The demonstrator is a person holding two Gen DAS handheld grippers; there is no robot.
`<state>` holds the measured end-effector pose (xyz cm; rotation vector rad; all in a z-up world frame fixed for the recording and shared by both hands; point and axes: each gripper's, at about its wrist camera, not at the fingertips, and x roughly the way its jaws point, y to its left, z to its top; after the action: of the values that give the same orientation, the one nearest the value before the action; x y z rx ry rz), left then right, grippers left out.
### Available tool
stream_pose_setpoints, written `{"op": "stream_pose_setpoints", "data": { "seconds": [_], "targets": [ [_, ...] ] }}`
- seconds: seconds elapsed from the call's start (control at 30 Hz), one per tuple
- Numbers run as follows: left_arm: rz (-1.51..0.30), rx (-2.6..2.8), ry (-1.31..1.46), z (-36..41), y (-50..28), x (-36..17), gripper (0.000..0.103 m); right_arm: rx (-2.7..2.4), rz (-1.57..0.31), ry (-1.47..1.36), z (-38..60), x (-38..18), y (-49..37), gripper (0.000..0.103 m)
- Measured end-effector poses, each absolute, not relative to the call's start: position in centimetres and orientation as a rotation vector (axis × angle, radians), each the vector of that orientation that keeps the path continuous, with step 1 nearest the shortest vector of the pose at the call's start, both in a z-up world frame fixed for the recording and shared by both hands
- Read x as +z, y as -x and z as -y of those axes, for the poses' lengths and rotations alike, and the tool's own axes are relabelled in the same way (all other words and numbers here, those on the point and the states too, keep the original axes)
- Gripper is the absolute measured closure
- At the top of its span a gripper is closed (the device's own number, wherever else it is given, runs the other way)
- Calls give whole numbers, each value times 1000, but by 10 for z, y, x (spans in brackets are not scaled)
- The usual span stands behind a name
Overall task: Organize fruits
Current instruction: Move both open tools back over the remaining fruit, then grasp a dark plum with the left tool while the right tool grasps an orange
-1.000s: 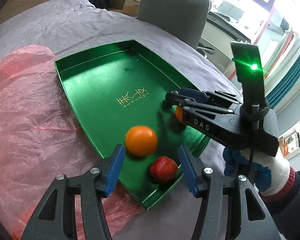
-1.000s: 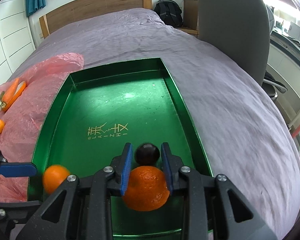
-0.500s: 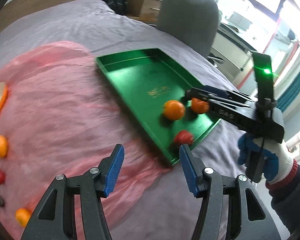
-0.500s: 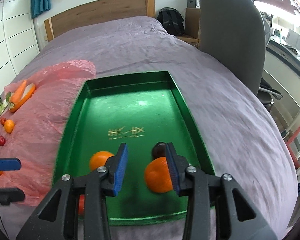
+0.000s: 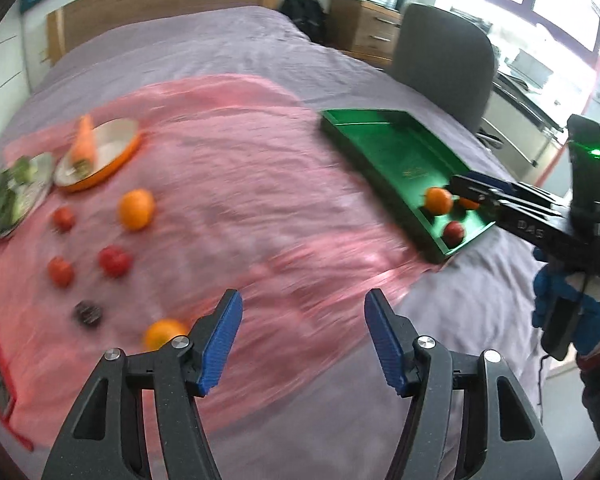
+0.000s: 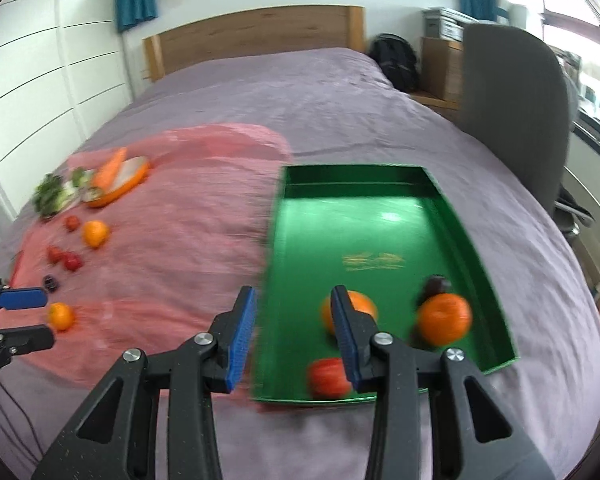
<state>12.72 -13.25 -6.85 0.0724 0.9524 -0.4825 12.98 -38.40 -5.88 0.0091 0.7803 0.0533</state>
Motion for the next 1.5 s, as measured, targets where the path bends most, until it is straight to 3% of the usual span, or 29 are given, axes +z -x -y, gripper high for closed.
{"op": "stream_pose_setpoints", "data": {
  "seconds": [0.13,0.17,0.2,0.27,0.6,1.1,1.4,1.5],
  "targets": [
    [-961,-419,-39,88,-119,-73,45,133,-759,-1,343,-55,-126,39],
    [-961,-402,-31,76,-117,-74,45,154,-756,0,331,-55,-125,27],
    [-960,-387,-25,66,-116,-75,45,163,-752,1,324,-55,-125,6],
    [-960,-354,-7,43,-113,-76,45,196,-741,6,303,-55,-124,0],
    [-989,-226,67,-40,-129,-98,46,449,-823,73,188,-88,-129,0],
    [-1009,-213,84,-43,-180,-131,46,577,-902,132,113,-131,-142,0],
    [-1032,-228,100,-35,-196,-148,59,577,-920,123,112,-143,-152,1],
    [-1041,-230,112,-34,-201,-153,63,572,-925,123,112,-147,-156,11]
  ]
}}
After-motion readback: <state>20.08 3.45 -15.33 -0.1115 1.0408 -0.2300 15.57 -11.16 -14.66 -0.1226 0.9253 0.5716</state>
